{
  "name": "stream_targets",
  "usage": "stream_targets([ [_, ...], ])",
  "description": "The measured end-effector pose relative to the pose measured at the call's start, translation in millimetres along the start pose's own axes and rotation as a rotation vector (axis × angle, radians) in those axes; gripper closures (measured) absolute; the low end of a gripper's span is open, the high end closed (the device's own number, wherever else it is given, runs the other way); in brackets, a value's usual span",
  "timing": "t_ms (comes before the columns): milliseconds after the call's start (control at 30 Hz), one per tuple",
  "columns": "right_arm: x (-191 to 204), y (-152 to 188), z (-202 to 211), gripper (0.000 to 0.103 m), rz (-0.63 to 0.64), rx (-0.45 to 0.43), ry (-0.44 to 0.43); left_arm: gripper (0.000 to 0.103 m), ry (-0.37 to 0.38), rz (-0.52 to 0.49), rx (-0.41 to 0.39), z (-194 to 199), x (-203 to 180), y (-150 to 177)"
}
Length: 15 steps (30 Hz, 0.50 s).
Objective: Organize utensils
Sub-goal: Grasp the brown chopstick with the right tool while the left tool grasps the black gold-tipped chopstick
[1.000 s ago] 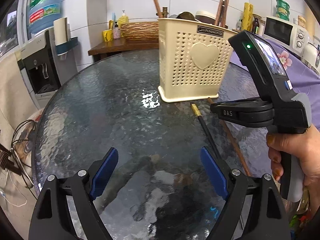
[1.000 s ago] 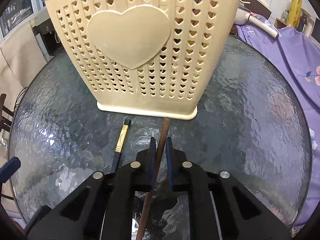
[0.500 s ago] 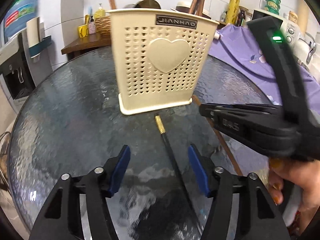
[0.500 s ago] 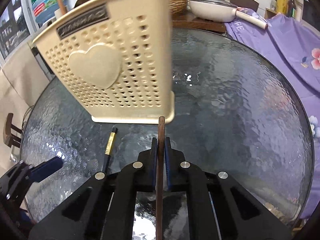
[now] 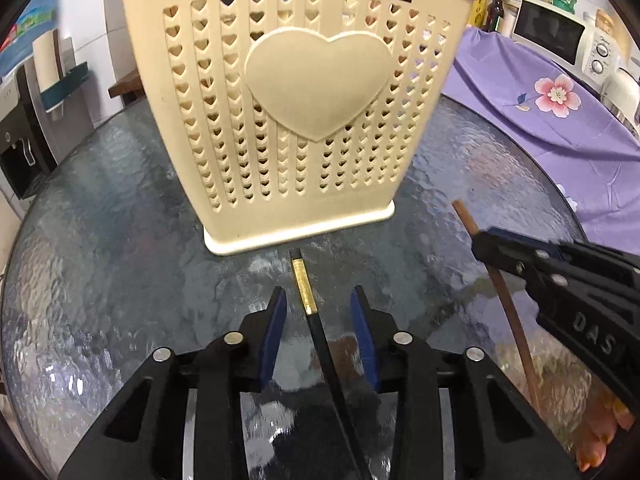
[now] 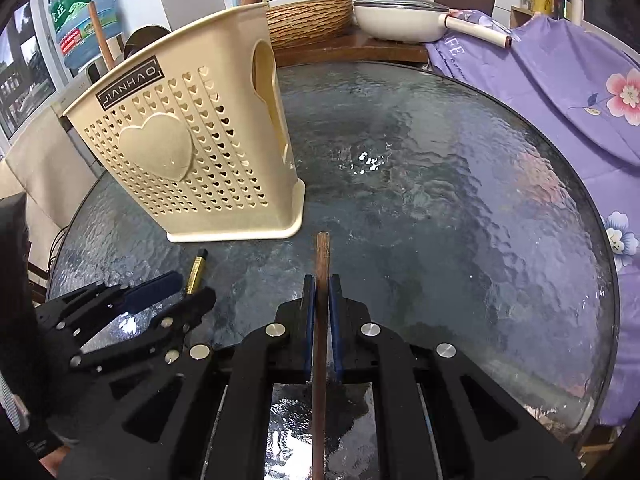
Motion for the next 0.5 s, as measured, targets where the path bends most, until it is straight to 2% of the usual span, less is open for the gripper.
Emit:
stream_targets([
  [133,0.2,0.1,0.1,0.095,0.002,-0.002,-0.007,0.074,-0.003,-0.007,0.007,-3.5,-2.9,-4.5],
  [333,4.5,3.0,1.7,0.095,0.001,-0.008,-0.016,0.093,-0.009,-0.004,0.01,-4.7,2.0,-7.8],
  [500,5.9,4.9,1.6,0.095,0.003,-0.008,-0.014,0.094,-0.017,-0.009,0.005,-4.2,5.4,-10.1],
])
Point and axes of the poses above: each gripper's, at about its wrist camera, not at the fingertips, and z roughly against the way its jaws point, x to its left, y to its underside, the point moved 8 cm from there along -z, roughly the way its jaws point, and after that the axes turned 4 degrees about z, right-handed, at the moved point
